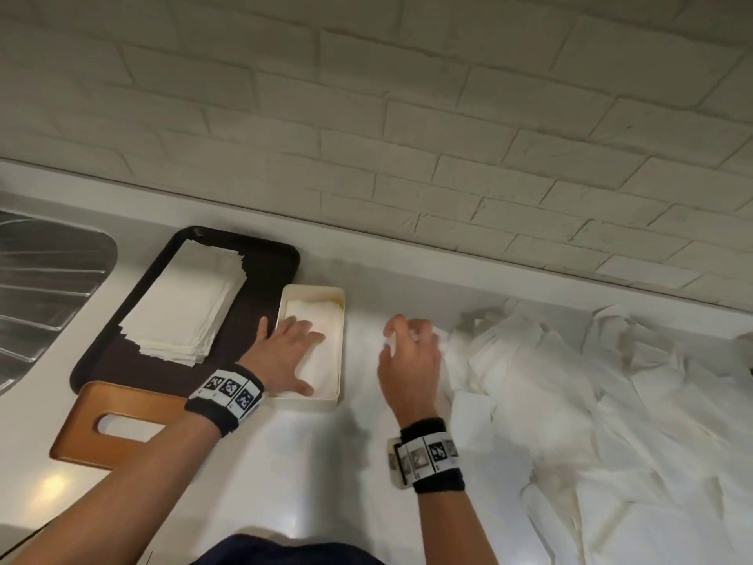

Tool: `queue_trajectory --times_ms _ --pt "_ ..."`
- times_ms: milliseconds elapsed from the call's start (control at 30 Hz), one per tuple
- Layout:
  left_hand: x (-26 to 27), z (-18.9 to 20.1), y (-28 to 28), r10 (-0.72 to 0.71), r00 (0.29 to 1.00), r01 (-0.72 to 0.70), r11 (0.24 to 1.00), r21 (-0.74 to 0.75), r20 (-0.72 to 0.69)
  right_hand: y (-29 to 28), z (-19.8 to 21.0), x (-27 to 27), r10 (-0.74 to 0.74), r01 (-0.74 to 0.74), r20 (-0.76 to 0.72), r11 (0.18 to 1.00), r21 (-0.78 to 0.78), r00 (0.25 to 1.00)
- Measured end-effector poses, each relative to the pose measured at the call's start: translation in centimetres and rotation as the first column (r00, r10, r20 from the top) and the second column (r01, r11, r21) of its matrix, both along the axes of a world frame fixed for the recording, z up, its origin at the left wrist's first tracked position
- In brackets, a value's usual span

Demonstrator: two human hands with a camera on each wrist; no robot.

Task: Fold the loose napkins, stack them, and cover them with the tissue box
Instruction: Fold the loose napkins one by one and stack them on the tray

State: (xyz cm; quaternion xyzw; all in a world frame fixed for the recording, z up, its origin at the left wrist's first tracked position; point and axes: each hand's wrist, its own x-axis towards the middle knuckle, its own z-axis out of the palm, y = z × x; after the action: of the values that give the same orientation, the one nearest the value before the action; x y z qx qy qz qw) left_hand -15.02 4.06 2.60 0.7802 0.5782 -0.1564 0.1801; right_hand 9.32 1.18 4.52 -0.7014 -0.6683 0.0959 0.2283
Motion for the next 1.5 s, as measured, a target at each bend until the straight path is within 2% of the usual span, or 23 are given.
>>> queue_trajectory --times_ms 67,133,200,267,300,333,400,433,467,500,533,600,633,733,833,900,1000,1100,1167,1233,1300,1367,1500 --pt "0.3 -0.1 0.0 0.02 0.999 -0.024 0.993 0.114 0.038 0.1 -1.1 3.5 -0.016 0.026 0.227 0.999 -0.038 0.974" --pt "0.7 0.3 0.0 0.016 0.989 -0.054 0.965 0.258 0.147 0.2 -2.2 6.2 0.021 0.03 0.245 0.979 -0.203 0.969" --pt "1.5 0.8 -0.1 -0.023 0.933 -0.115 0.927 0.358 0.358 0.5 -1.8 7.8 0.058 -0.013 0.14 0.954 -0.3 0.988" --pt "3.1 2.1 -0.6 0.001 0.798 -0.235 0.921 0.309 0.603 0.7 0.0 7.9 0.105 -0.122 -0.093 0.972 -0.2 0.99" --pt "3.9 3.0 -0.9 0.04 0.734 -0.275 0.93 0.244 0.678 0.6 1.1 7.4 0.143 -0.179 -0.261 0.976 -0.12 0.955" --pt "4.7 3.6 -1.1 0.078 0.678 -0.298 0.938 0.178 0.731 0.1 2.4 6.8 0.162 -0.211 -0.452 0.975 -0.061 0.877" --pt "6.1 5.1 -1.5 0.153 0.525 -0.341 0.939 0.042 0.837 -1.0 5.8 5.2 0.146 -0.254 -0.79 0.967 -0.013 0.595" --pt "6.5 5.9 -1.8 0.206 0.428 -0.348 0.936 -0.05 0.88 -1.5 7.6 4.4 0.121 -0.274 -0.892 0.962 -0.003 0.436" --pt "6.8 6.7 -2.0 0.266 0.321 -0.333 0.93 -0.154 0.909 -1.9 8.8 3.9 0.095 -0.284 -0.945 0.959 0.003 0.313" --pt "7.0 7.3 -2.2 0.329 0.209 -0.299 0.918 -0.26 0.921 -2.2 9.7 3.5 0.082 -0.286 -0.968 0.958 0.011 0.237" --pt "7.1 8.0 -2.4 0.382 0.1 -0.261 0.901 -0.346 0.919 -2.3 9.9 3.2 0.069 -0.278 -0.977 0.961 0.01 0.203" --pt "7.1 9.0 -2.8 0.406 -0.036 -0.23 0.886 -0.403 0.913 -2.3 9.5 2.7 0.007 -0.218 -0.98 0.975 -0.037 0.197" --pt "7.0 9.3 -2.8 0.373 -0.053 -0.25 0.893 -0.374 0.926 -2.2 8.9 2.6 -0.03 -0.172 -0.975 0.983 -0.069 0.221" --pt "6.2 9.7 -2.5 0.274 0.009 -0.323 0.911 -0.257 0.962 -2.1 7.0 2.6 -0.098 -0.074 -0.935 0.989 -0.13 0.341" --pt "4.9 10.2 -2.4 0.299 0.027 -0.348 0.897 -0.272 0.954 -2.4 6.5 2.9 -0.112 -0.097 -0.905 0.981 -0.166 0.41" --pt "4.1 10.5 -2.4 0.328 -0.007 -0.358 0.881 -0.308 0.945 -2.7 6.8 2.8 -0.095 -0.106 -0.887 0.982 -0.159 0.452" --pt "3.4 10.2 -2.2 0.334 -0.08 -0.417 0.845 -0.336 0.939 -2.9 6.8 2.4 -0.105 -0.046 -0.893 0.989 -0.14 0.437" --pt "3.0 9.5 -2.0 0.364 -0.103 -0.455 0.81 -0.369 0.926 -2.7 6.3 1.7 -0.129 0.031 -0.892 0.991 -0.128 0.433" --pt "3.0 9.0 -2.0 0.402 -0.11 -0.478 0.781 -0.402 0.909 -2.4 5.8 1.0 -0.161 0.019 -0.879 0.985 -0.171 0.449" --pt "3.0 8.7 -2.2 0.474 -0.167 -0.452 0.742 -0.495 0.864 -2.4 5.1 0.3 -0.16 -0.037 -0.877 0.98 -0.198 0.452" --pt "2.9 8.7 -2.7 0.578 -0.234 -0.359 0.696 -0.622 0.782 -2.5 4.7 -0.3 -0.167 -0.12 -0.918 0.967 -0.223 0.359" --pt "2.7 8.8 -3.2 0.632 -0.229 -0.275 0.687 -0.672 0.74 -2.8 4.8 -0.8 -0.195 -0.209 -0.95 0.946 -0.248 0.242" --pt "1.9 8.4 -3.6 0.679 -0.278 -0.189 0.654 -0.732 0.679 -2.6 4.8 -1.2 -0.339 -0.198 -0.909 0.9 -0.388 0.243"
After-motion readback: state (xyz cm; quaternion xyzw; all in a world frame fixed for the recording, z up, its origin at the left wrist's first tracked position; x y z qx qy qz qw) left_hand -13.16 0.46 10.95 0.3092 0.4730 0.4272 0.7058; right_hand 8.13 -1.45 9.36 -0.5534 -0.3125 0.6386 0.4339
